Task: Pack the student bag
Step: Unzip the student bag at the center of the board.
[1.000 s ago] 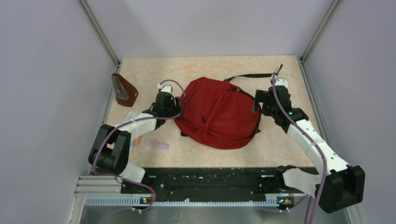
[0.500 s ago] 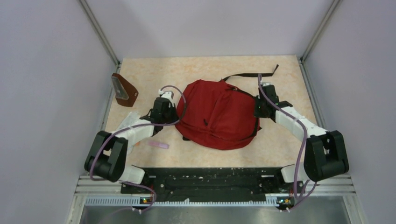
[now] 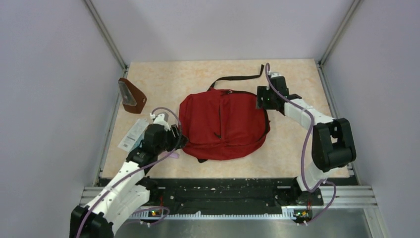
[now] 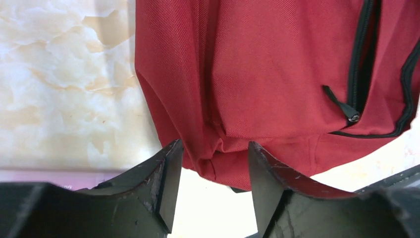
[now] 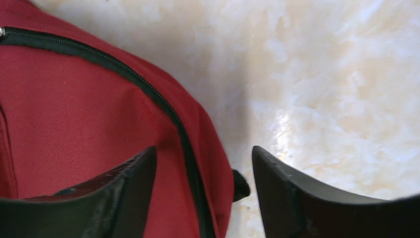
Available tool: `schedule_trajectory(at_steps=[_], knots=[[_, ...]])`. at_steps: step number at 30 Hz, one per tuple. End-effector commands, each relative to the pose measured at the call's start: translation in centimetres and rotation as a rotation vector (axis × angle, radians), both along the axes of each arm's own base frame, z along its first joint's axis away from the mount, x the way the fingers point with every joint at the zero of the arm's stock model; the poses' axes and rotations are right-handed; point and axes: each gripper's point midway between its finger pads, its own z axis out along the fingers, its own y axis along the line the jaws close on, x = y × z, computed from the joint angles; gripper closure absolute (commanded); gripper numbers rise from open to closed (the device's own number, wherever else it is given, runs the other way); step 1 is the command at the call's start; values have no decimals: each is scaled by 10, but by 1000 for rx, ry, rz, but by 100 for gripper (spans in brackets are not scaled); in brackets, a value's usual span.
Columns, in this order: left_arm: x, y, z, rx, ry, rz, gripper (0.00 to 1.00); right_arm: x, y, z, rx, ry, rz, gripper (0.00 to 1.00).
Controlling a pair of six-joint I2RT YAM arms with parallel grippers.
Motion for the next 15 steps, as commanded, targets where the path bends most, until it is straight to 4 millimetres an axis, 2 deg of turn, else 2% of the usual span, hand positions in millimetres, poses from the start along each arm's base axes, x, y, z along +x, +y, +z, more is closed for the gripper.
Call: schedule_trajectory(at_steps=[1, 6, 9, 12, 15], knots=[[-1, 10, 38, -19, -63, 66, 39, 20, -15, 59, -52, -174, -71, 26], [9, 20, 71, 5, -155, 111, 34, -2, -11, 82, -116, -242, -100, 23], [14, 4, 77, -33, -156, 47, 35, -19, 24, 95, -68, -278, -14, 23], [22, -15, 77, -55, -139, -7, 36, -35, 75, 103, 123, -273, 124, 28], [30, -28, 87, -61, -164, -29, 36, -53, 119, 110, 221, -266, 228, 31]])
